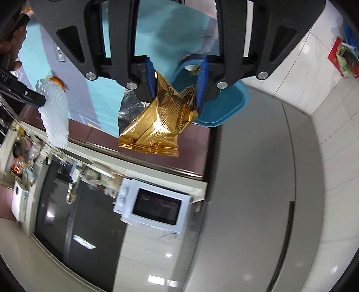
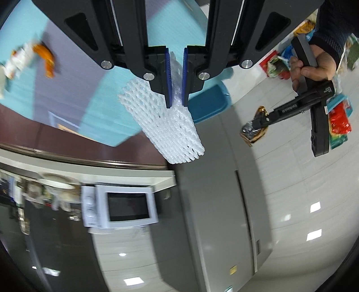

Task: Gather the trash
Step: 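Carry the gold wrapper and foam net with both tools over the blue bin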

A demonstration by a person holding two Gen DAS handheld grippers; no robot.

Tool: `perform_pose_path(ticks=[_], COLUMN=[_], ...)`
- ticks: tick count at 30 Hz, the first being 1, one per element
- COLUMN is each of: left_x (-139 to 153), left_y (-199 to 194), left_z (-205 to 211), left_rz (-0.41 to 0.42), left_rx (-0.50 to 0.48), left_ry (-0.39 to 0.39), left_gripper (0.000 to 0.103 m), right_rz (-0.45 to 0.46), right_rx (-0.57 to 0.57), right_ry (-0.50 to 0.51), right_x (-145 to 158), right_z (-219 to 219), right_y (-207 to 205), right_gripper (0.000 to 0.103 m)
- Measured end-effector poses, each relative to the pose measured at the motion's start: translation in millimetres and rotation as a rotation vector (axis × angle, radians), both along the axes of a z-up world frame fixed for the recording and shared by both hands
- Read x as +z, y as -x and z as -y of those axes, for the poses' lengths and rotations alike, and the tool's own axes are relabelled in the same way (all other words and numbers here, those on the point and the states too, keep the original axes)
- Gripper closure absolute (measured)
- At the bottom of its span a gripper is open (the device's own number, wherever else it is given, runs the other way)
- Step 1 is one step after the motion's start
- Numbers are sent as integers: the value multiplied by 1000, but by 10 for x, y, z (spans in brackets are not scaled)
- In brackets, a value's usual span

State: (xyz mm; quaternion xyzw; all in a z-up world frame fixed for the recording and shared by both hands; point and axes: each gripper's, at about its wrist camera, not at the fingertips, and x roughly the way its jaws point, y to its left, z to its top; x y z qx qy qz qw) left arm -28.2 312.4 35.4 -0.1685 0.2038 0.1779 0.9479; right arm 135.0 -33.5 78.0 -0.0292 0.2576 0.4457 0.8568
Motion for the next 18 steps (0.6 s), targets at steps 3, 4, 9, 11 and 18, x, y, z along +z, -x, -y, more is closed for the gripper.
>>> perform_pose_path(ticks=[3,4,9,11,18], left_x=[-82,-123,-392,-527,-1022], left_y=[-43,-84,-370,-486,-960], left_z=[-95,-143,-370,-470,-809], left_rz=[-12,-24,-77,-100,-207], left_rx=[10,14,14,30,50], left_ry=[12,16,46,56,120], left_gripper=[72,72,71,71,71], right_rz=[-11,-18,-75,-120,-240], right_rx=[53,78,159,182,194], right_ry=[9,15,52,72,174], right_x=[-15,-29,-157,-246,-653], right_z=[-286,-440,-1063,-1322,-2022], right_y=[-70,-118,-383,-529,-952], right_gripper=[96,96,96,96,96])
